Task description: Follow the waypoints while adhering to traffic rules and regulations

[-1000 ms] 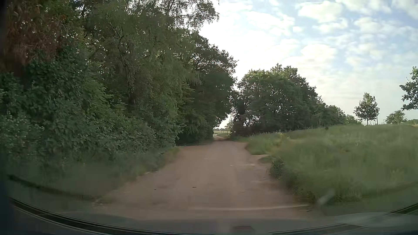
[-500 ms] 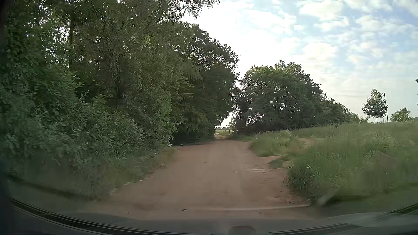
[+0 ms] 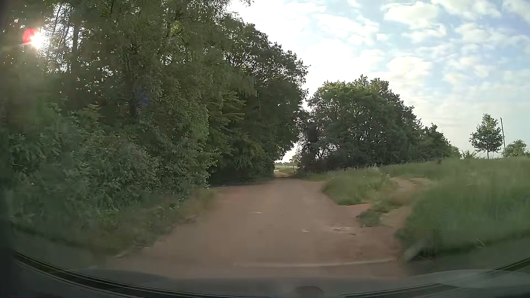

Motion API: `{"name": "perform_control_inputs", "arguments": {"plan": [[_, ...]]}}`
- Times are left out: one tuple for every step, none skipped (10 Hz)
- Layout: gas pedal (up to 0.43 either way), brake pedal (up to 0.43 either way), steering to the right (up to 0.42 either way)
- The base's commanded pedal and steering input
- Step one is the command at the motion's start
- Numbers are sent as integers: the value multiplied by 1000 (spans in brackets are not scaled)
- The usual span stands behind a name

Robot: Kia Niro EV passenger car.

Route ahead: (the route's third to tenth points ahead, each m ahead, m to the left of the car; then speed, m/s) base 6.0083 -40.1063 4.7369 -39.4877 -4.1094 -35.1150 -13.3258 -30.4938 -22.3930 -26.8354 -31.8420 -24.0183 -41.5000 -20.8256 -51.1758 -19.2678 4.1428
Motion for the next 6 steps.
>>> {"name": "perform_control_inputs", "arguments": {"plan": [[0, 30, 38], [0, 30, 55], [0, 30, 74], [0, 30, 101], [0, 30, 128], [0, 30, 158]]}}
